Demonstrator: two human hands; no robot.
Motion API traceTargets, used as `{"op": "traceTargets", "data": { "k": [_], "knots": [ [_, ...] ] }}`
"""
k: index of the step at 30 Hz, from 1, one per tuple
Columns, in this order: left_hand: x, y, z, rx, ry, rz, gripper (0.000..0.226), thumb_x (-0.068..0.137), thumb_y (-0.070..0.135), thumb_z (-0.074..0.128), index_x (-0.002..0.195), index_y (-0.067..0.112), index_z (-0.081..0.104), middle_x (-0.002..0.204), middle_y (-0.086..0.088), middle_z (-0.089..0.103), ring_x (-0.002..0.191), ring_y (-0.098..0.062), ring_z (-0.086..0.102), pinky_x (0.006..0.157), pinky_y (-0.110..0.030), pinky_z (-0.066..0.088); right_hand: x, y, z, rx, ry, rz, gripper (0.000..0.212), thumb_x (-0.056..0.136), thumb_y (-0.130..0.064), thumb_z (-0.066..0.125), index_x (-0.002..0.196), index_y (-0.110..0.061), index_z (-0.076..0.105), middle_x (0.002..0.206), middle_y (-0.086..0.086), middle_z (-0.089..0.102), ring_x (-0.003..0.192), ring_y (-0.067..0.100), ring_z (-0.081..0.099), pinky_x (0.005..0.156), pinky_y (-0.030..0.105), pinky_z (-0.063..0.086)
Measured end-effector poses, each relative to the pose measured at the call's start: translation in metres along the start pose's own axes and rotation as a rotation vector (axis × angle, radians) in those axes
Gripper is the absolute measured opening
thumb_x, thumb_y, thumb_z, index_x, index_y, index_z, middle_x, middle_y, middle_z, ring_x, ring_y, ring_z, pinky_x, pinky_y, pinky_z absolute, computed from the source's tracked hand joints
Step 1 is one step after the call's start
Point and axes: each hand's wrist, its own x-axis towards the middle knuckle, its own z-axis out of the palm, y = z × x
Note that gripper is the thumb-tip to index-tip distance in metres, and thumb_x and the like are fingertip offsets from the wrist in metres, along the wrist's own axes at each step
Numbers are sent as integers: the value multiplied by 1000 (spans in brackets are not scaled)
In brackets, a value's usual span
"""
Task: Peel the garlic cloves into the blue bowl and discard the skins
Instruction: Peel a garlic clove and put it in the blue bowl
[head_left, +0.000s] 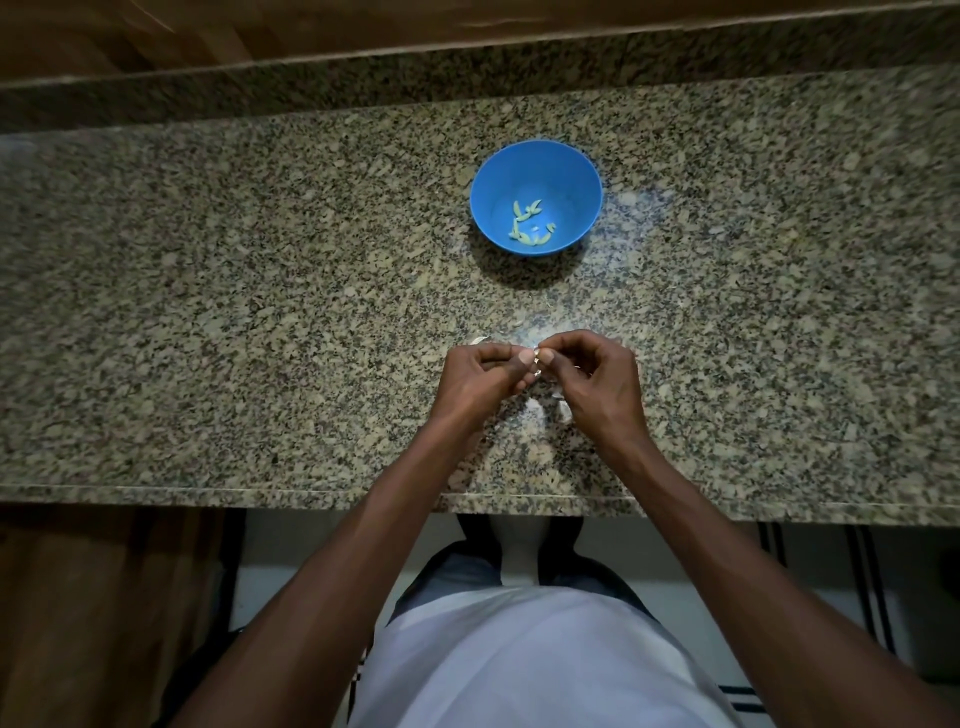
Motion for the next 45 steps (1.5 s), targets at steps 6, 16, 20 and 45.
{"op": "traceTargets", "data": {
  "k": [6,16,20,45],
  "knots": [
    [-1,-2,1,-37,-41,-5,21,95,6,71,112,-5,72,94,-14,74,76,-10,71,74,-21,56,-1,-2,-2,207,-73,168,9,96,-7,73,104,-10,76,98,7,80,93,20,78,85,34,63],
    [-2,-8,8,292,179,364,5,92,7,75,96,10,76,91,1,76,86,-8,73,76,-22,60,6,-21,-7,887,-82,835,14,94,6,67,107,11,69,106,22,74,88,22,73,87,32,64],
    [-2,-12,11,262,271,280,5,91,9,77,95,11,76,89,1,76,83,-11,74,70,-23,61,3,-14,-3,343,22,461,14,96,-7,72,109,-2,73,101,13,78,90,24,78,80,34,65],
    [13,-16,-39,162,306,242,17,86,14,82,102,11,79,96,1,79,86,-16,77,80,-40,65,76,10,-43,-501,-3,-142,13,99,-11,68,99,-6,79,86,3,77,72,-3,66,69,8,51]
  ]
}}
